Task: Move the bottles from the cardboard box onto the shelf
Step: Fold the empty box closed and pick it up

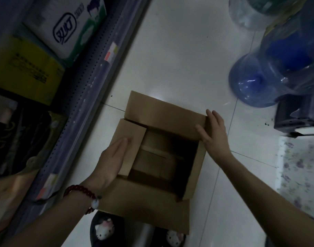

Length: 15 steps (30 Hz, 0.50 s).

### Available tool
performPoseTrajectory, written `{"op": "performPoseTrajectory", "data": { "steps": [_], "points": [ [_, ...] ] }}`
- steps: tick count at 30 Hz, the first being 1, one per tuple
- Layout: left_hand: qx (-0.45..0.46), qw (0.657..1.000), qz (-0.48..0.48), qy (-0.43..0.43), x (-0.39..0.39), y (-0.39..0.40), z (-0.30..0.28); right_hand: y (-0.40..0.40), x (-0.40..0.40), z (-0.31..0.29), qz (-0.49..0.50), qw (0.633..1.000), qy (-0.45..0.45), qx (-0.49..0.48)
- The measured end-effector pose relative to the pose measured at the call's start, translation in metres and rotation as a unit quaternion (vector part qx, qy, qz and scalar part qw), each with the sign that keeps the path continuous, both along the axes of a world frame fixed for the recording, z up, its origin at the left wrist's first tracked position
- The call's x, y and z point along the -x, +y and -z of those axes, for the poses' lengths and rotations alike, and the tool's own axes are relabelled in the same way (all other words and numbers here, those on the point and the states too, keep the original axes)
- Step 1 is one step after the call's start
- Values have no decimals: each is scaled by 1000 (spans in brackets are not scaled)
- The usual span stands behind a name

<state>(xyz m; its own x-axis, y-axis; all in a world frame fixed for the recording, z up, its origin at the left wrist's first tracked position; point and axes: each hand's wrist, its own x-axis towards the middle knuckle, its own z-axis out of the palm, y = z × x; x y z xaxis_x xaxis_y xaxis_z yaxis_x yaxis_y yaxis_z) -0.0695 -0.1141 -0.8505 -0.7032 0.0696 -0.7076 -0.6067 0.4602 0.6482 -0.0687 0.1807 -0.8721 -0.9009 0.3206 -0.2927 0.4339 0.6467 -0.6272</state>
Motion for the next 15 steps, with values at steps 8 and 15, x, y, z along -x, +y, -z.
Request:
{"op": "performPoseTrajectory", "data": {
  "steps": [8,15],
  "points": [
    [-3,1000,3,0,1,4,-2,24,-45,-21,22,997,-31,60],
    [8,999,30,11,1,1,1,-8,-15,9,-30,998,-56,-17]
  ]
}}
